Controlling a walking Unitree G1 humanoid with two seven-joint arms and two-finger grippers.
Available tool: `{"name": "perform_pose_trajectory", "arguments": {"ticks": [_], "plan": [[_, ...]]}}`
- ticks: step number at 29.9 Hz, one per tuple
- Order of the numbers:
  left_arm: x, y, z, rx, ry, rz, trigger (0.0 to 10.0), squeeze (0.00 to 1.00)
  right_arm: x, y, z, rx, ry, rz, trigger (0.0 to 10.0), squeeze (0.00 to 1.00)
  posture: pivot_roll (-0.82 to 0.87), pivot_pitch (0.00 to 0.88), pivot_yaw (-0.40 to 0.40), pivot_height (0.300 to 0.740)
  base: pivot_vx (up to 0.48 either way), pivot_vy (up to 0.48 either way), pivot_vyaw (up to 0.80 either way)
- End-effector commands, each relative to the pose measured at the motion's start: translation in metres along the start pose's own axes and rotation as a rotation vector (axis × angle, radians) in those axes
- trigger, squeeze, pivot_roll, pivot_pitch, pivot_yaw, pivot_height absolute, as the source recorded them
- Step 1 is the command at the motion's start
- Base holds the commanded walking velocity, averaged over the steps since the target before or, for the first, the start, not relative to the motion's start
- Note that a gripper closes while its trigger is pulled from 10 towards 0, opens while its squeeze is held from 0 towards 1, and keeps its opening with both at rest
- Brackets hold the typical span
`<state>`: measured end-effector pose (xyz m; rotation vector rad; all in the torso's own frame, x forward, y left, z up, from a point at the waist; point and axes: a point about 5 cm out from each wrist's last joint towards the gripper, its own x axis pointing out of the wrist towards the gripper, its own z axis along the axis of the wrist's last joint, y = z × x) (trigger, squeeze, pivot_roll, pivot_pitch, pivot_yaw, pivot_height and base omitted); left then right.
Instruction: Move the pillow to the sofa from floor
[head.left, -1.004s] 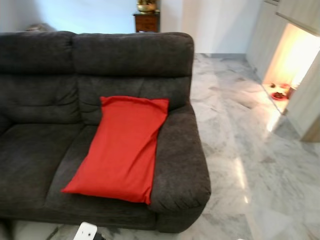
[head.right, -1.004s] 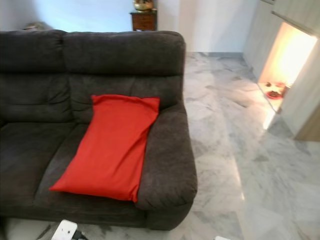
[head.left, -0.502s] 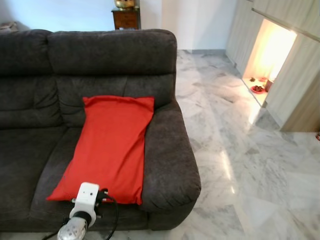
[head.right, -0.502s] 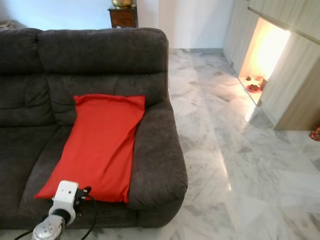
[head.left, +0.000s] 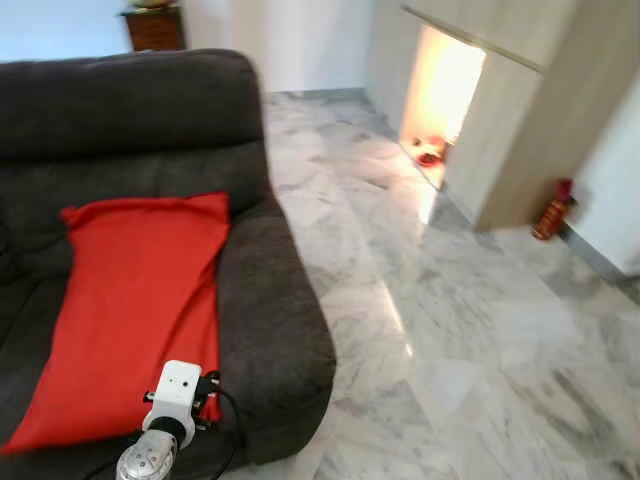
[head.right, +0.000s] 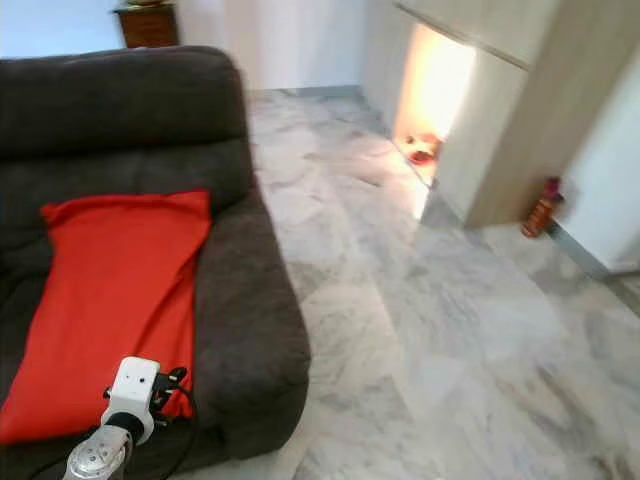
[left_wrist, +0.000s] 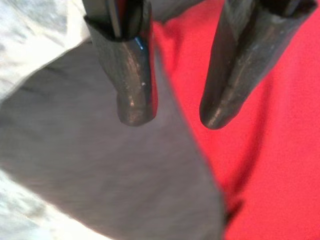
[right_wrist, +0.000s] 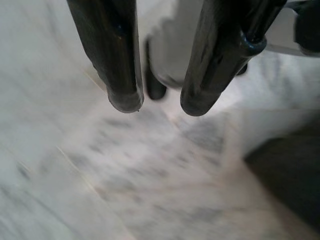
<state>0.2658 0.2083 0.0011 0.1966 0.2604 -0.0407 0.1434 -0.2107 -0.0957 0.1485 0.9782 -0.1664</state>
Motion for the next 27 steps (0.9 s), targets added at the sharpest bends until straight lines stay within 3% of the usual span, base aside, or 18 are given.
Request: {"name": "perform_pose_trajectory", "arguments": {"ticks": [1,10,20,27], "plan": [[-0.001,-0.001,-0.001,0.007,-0.002,-0.013,10.0,0.00,0.000,0.000,-0.002,0.000,0.015,-0.001,10.0,0.00,0.00,0.034,0.015,0.740,0.000,0.000,-0.80],[0.000,0.000,-0.001,0.017,0.005,-0.014,10.0,0.00,-0.001,0.003,-0.007,-0.002,0.031,-0.001,10.0,0.00,0.01,0.036,0.014,0.740,0.000,0.000,-0.80],[-0.001,0.000,-0.002,0.021,0.013,-0.014,10.0,0.00,-0.003,-0.003,-0.012,-0.004,0.046,-0.010,10.0,0.00,0.01,0.036,0.014,0.740,0.000,-0.399,-0.80],[-0.001,0.000,-0.003,0.014,0.018,-0.019,10.0,0.00,-0.002,-0.003,-0.010,-0.005,0.042,-0.008,10.0,0.00,0.01,0.036,0.014,0.740,0.000,0.000,-0.80]]}}
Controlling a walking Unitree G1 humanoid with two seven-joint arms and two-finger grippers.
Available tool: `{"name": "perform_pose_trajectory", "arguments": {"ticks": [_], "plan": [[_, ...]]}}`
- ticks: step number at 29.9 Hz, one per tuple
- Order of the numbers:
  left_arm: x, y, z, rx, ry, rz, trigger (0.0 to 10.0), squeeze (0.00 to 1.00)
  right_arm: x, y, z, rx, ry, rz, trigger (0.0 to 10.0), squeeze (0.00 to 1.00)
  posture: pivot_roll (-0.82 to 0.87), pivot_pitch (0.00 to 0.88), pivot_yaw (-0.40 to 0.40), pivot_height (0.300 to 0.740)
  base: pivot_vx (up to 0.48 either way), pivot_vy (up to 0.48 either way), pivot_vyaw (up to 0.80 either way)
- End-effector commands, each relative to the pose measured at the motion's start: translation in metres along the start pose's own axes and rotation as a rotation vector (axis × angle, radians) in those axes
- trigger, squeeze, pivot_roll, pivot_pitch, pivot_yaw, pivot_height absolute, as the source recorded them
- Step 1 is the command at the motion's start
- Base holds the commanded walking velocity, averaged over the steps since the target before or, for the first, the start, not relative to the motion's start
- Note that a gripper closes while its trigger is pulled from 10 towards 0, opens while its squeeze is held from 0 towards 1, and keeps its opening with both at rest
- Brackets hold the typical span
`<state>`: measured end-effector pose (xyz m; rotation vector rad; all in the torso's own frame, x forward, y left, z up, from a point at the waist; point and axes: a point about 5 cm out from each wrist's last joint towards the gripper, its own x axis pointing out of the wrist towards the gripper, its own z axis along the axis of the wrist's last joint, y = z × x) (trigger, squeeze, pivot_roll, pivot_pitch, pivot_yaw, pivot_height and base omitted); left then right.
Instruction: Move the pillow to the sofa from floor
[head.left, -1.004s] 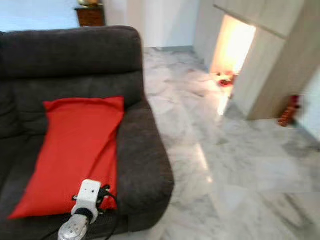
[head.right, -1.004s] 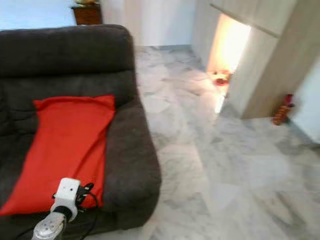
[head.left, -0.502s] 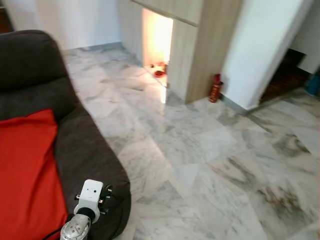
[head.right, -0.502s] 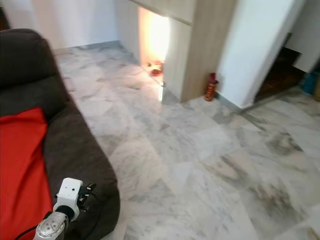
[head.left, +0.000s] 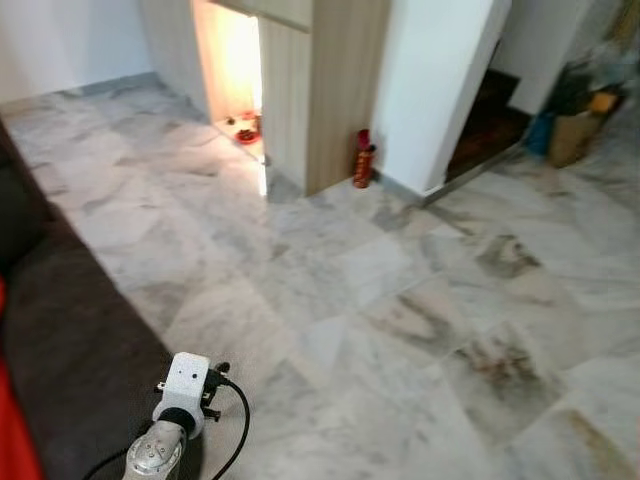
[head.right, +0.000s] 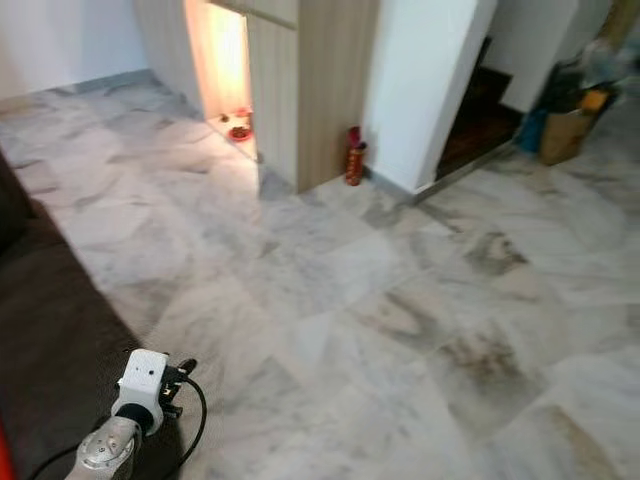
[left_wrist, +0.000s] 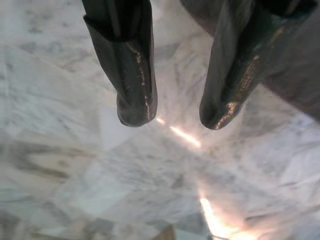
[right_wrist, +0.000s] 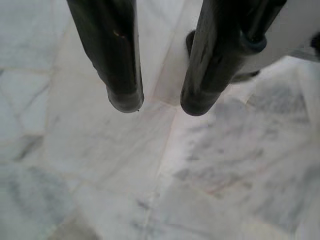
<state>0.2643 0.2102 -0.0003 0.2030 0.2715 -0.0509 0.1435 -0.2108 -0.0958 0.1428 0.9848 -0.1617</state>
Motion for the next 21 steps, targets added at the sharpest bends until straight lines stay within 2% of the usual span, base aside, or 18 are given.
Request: {"name": "perform_pose_trajectory", "arguments": {"ticks": [1,12,18,21], "plan": [[-0.0003,-0.0013,-0.0015,0.006,0.009,-0.010,10.0,0.00,-0.0024,-0.0030,-0.0103,0.002,0.035,-0.008,10.0,0.00,0.01,0.036,0.014,0.740,0.000,0.000,-0.80],[-0.0004,-0.0011,-0.0012,0.013,0.005,-0.004,10.0,0.00,-0.0029,-0.0063,-0.0103,0.001,0.035,-0.015,10.0,0.00,0.01,0.028,0.013,0.740,0.000,0.000,-0.80],[-0.0010,-0.0002,-0.0020,0.027,0.009,-0.001,10.0,0.00,-0.0029,-0.0060,-0.0101,-0.002,0.034,-0.012,10.0,0.00,0.01,0.024,0.012,0.740,0.000,-0.476,-0.80],[-0.0022,0.0003,-0.0049,0.017,0.025,0.003,10.0,0.00,-0.0029,-0.0061,-0.0102,-0.002,0.035,-0.010,10.0,0.00,0.01,0.023,0.012,0.740,0.000,-0.116,-0.80]]}}
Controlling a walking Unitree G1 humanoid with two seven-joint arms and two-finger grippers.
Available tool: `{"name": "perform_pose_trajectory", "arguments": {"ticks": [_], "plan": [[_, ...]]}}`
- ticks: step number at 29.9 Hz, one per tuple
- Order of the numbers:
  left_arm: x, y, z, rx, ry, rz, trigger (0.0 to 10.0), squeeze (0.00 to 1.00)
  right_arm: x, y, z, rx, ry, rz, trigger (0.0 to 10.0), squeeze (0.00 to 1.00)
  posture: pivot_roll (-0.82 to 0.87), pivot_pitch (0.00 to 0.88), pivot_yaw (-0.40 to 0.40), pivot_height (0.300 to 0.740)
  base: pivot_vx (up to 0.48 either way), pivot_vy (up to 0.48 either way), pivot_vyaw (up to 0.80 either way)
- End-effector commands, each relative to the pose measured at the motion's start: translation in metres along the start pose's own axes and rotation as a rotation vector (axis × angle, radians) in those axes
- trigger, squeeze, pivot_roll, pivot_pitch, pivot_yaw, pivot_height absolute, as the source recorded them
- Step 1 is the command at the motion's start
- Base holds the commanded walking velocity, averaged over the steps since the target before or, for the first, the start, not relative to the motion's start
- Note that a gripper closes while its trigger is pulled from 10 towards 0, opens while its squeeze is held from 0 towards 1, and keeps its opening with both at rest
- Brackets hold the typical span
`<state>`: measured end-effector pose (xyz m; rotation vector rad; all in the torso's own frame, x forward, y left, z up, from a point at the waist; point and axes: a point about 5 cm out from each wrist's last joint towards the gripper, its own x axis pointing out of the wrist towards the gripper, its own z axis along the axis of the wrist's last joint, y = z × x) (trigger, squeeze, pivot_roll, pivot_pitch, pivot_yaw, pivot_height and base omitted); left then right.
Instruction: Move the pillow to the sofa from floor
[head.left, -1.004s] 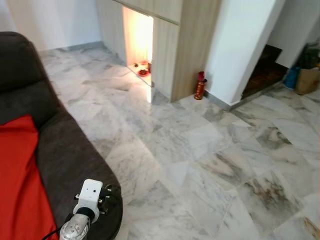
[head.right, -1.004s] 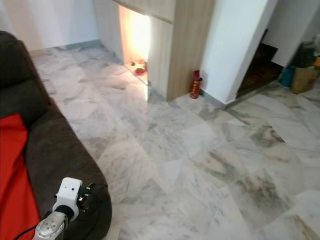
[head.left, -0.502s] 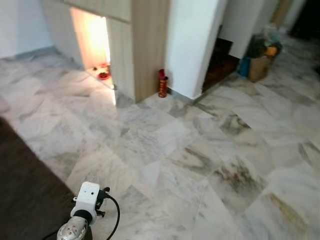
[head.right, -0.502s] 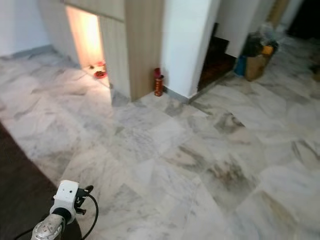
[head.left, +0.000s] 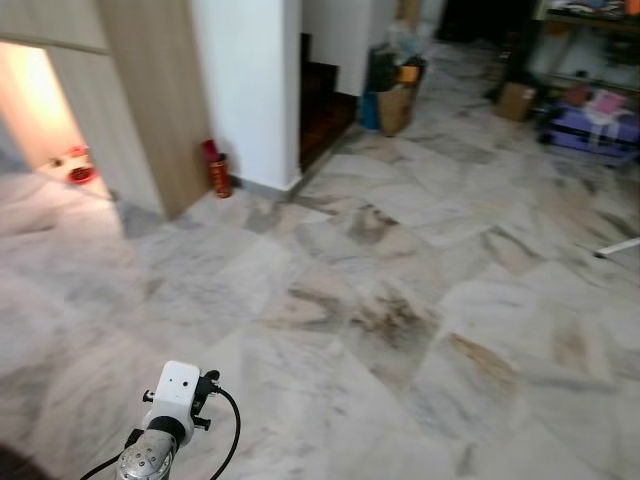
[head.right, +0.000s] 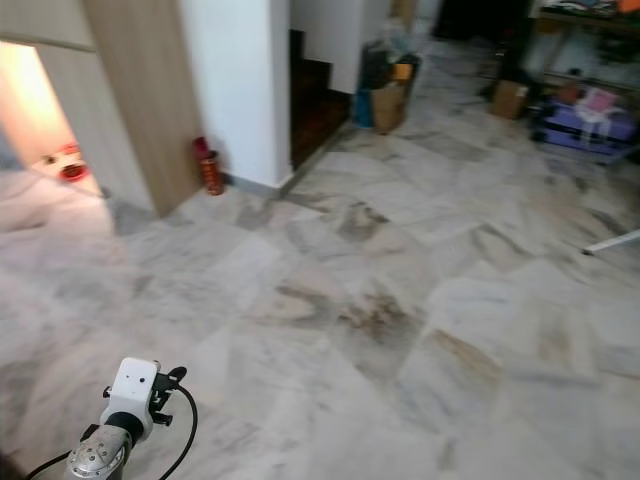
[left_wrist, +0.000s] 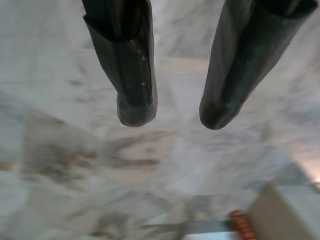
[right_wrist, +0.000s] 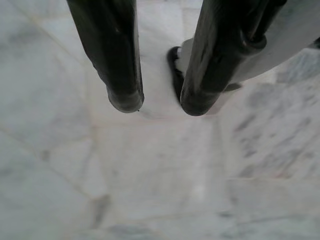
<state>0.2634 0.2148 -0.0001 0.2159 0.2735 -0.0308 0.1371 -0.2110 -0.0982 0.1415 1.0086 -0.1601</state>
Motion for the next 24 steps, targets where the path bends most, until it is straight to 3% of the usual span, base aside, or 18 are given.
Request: {"name": "perform_pose_trajectory", "arguments": {"ticks": [1,9,12,18,24], "plan": [[-0.002,-0.004,-0.006,0.005,0.033,-0.018,10.0,0.00,-0.001,-0.004,-0.004,0.002,0.011,-0.009,10.0,0.00,0.01,0.023,0.012,0.740,0.000,0.000,-0.80],[-0.009,0.003,-0.022,0.028,0.128,0.012,10.0,0.00,-0.001,-0.004,-0.004,0.004,0.011,-0.005,10.0,0.00,0.01,0.030,0.010,0.740,0.000,0.000,-0.80],[-0.014,0.010,-0.031,0.000,0.183,0.052,10.0,0.00,-0.001,-0.004,-0.003,0.013,0.006,-0.008,10.0,0.00,0.01,0.034,0.011,0.740,0.000,0.000,-0.79],[-0.037,0.031,-0.064,0.004,0.412,0.123,10.0,0.00,-0.001,-0.003,-0.002,0.007,-0.002,0.002,10.0,0.00,0.01,0.033,0.018,0.740,0.000,0.000,0.00],[-0.057,0.033,-0.086,-0.002,0.542,0.121,10.0,0.00,-0.001,-0.001,-0.002,0.006,-0.003,0.008,10.0,0.00,0.01,0.031,0.027,0.740,0.000,0.000,0.00]]}}
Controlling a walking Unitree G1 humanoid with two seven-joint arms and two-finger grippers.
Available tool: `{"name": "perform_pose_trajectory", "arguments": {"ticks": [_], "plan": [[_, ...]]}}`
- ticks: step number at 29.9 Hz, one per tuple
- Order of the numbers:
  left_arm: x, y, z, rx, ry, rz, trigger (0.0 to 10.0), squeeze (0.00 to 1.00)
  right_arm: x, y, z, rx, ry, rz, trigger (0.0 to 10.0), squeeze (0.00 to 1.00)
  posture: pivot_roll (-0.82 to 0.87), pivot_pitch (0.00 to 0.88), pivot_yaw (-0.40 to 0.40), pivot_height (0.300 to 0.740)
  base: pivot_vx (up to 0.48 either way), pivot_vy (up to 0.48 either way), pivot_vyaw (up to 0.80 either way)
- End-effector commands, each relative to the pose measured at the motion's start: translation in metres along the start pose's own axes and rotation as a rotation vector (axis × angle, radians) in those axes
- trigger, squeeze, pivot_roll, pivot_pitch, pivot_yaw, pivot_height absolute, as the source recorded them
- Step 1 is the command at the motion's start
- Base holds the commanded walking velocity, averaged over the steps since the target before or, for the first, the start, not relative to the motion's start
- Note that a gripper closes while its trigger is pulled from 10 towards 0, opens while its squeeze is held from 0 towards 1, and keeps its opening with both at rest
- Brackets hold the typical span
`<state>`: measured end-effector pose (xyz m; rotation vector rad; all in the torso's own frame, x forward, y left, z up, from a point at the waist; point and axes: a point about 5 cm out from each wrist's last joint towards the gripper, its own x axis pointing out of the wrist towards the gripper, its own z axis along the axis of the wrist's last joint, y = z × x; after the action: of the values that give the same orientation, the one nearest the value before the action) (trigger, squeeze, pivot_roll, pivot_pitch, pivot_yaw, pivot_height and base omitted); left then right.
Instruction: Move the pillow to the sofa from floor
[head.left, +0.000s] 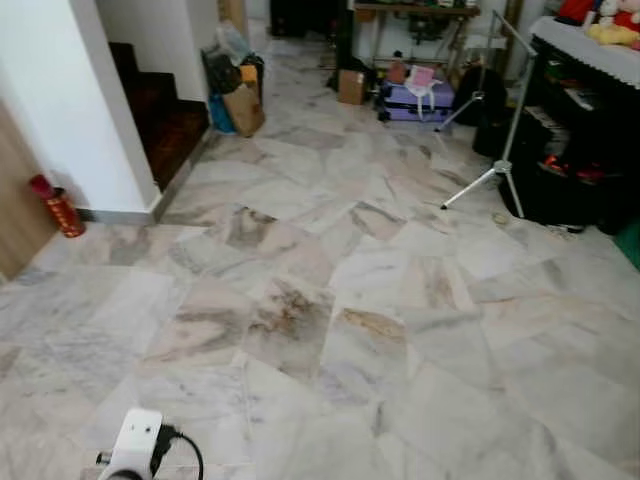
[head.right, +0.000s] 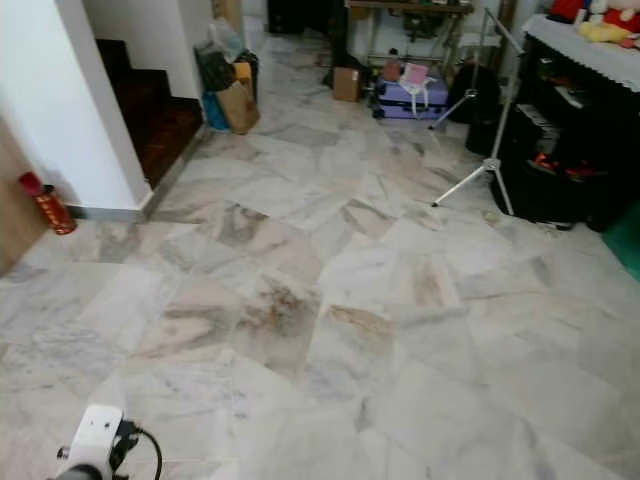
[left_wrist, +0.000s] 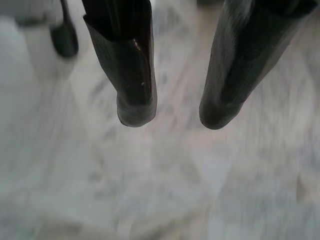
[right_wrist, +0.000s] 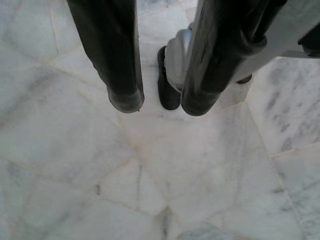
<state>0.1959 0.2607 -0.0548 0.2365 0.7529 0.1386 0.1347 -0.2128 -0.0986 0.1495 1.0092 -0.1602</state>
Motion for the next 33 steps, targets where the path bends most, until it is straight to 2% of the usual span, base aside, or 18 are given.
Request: {"name": "perform_pose_trajectory", "arguments": {"ticks": [1,4,10,14,17,20,24,26,33], "plan": [[-0.006,0.006,-0.022,-0.016,0.101,0.011,10.0,0.00,0.000,0.002,-0.001,0.000,-0.005,0.006,10.0,0.00,0.00,0.031,0.028,0.740,0.000,0.000,0.00],[-0.015,0.010,-0.046,-0.085,0.199,0.033,10.0,0.00,0.000,0.003,-0.001,-0.002,-0.005,0.008,10.0,0.00,0.00,0.031,0.028,0.740,0.000,0.000,0.00],[-0.023,0.004,-0.063,-0.096,0.260,0.004,10.0,0.00,0.000,0.001,-0.001,-0.009,-0.003,0.004,10.0,0.00,0.02,0.035,0.016,0.740,0.000,0.000,0.00],[-0.024,0.000,-0.065,-0.111,0.273,-0.013,10.0,0.00,0.000,0.000,0.000,-0.018,-0.005,0.004,10.0,0.00,0.01,0.036,0.011,0.740,0.000,0.000,0.00],[-0.024,-0.008,-0.067,-0.177,0.298,-0.041,10.0,0.00,0.000,-0.001,0.002,-0.057,-0.014,0.001,10.0,0.00,0.01,0.038,0.004,0.740,0.000,0.000,0.00],[-0.023,-0.011,-0.066,-0.215,0.296,-0.034,10.0,0.00,0.000,0.001,0.005,-0.162,-0.018,0.018,10.0,0.00,0.00,0.038,0.000,0.740,0.000,0.000,0.00],[-0.023,-0.012,-0.065,-0.221,0.289,-0.038,10.0,0.00,0.002,0.006,0.007,-0.213,-0.020,0.037,10.0,0.00,0.00,0.039,-0.004,0.740,0.000,0.000,0.00],[-0.023,-0.013,-0.065,-0.234,0.283,-0.040,10.0,0.00,0.002,0.009,0.006,-0.273,-0.014,0.051,10.0,0.00,0.00,0.040,-0.005,0.740,0.000,0.000,0.00],[-0.025,-0.010,-0.068,-0.234,0.288,-0.034,10.0,0.00,0.002,0.009,0.006,-0.267,-0.018,0.055,10.0,0.00,0.00,0.032,0.004,0.740,0.000,0.000,0.00]]}}
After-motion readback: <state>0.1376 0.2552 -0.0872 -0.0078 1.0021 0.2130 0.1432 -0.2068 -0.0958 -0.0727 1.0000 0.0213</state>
